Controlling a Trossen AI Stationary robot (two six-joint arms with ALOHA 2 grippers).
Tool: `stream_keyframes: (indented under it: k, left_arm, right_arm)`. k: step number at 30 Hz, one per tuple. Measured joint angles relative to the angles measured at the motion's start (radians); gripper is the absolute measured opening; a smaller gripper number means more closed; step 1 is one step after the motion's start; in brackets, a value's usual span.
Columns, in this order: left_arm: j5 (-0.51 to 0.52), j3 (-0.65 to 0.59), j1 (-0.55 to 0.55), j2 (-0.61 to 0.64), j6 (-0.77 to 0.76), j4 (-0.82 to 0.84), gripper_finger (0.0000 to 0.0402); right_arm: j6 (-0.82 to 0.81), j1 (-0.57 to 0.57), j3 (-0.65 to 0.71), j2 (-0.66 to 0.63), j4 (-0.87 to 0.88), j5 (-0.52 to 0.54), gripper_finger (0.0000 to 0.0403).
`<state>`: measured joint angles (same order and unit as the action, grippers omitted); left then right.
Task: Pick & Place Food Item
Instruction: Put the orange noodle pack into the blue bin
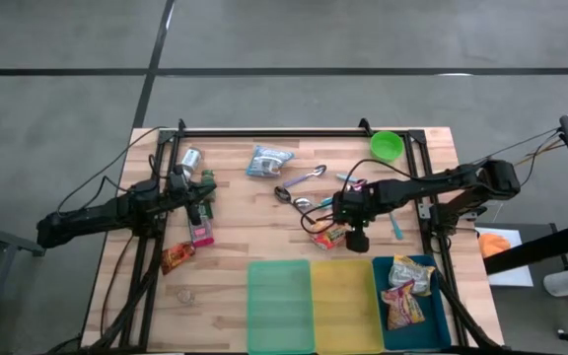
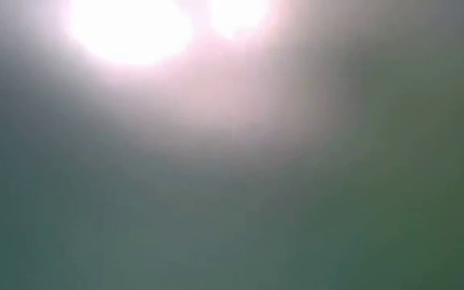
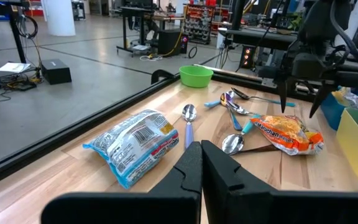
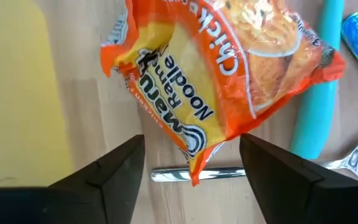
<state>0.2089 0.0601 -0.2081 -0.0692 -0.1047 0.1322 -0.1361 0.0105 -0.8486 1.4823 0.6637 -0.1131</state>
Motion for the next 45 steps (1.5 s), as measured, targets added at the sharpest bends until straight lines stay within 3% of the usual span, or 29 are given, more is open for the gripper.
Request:
stream_keyframes:
  k: [7, 19, 31, 35, 45]
  left_arm:
    - [0.000, 0.000, 0.000, 0.000, 0.000, 0.000, 0.0000]
    - [0.000, 0.000, 0.000, 0.000, 0.000, 0.000, 0.0000]
    - [0.000, 0.000, 0.000, 0.000, 0.000, 0.000, 0.0000]
    - [0.000, 0.000, 0.000, 0.000, 0.000, 0.000, 0.0000]
    - [0.000, 0.000, 0.000, 0.000, 0.000, 0.000, 0.0000]
  right_arm:
    - [0.028, -0.001, 0.002, 0.049, -0.006, 0.007, 0.0289]
    - [0.028, -0.002, 0.002, 0.153, -0.018, 0.014, 0.0291]
    - [0.024, -0.002, 0.004, 0.140, -0.040, 0.042, 0.0289]
    - [0.024, -0.002, 0.004, 0.142, -0.052, 0.041, 0.0265]
    - [0.031, -0.002, 0.004, 0.142, -0.052, 0.045, 0.0147]
